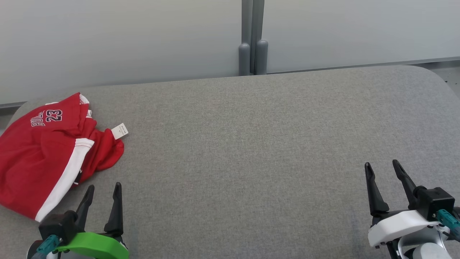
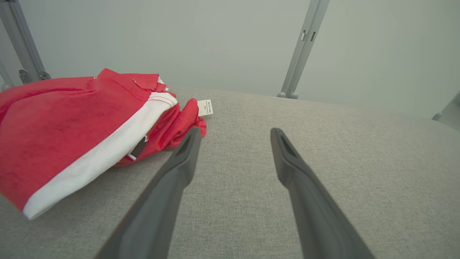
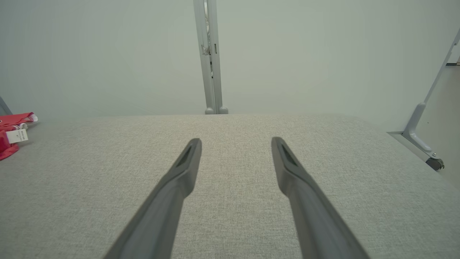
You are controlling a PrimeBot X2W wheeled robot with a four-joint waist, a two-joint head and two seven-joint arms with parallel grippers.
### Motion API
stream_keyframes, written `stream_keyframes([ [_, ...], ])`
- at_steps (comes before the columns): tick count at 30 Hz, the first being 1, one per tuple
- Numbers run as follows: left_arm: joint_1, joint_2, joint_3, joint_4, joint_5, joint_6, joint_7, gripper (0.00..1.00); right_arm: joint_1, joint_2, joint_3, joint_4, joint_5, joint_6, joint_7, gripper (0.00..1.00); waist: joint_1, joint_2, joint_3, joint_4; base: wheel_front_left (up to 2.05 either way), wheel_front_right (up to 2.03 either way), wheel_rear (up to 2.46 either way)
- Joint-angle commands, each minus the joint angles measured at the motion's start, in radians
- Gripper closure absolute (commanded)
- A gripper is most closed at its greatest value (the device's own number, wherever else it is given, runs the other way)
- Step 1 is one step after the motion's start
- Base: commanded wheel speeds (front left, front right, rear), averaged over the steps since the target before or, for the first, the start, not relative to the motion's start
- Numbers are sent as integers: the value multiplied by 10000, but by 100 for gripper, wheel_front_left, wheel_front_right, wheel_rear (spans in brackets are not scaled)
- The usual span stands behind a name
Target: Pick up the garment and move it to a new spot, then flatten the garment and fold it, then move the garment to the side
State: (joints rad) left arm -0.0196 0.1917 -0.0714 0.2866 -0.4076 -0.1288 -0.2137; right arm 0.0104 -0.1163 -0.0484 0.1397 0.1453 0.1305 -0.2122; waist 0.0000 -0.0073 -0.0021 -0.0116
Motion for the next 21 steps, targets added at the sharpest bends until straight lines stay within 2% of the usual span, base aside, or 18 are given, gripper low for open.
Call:
stream_keyframes([
  [1,96,113,10,-29,244,-24,-73,0,-103,-109,21,3,-247,3,-94,0,0,59,-4,-1,0,0,0],
  [21,146,103,93,432,1119,-32,-466,0,-53,-128,180,260,-1294,4,-482,0,0,71,-8,-25,0,0,0],
])
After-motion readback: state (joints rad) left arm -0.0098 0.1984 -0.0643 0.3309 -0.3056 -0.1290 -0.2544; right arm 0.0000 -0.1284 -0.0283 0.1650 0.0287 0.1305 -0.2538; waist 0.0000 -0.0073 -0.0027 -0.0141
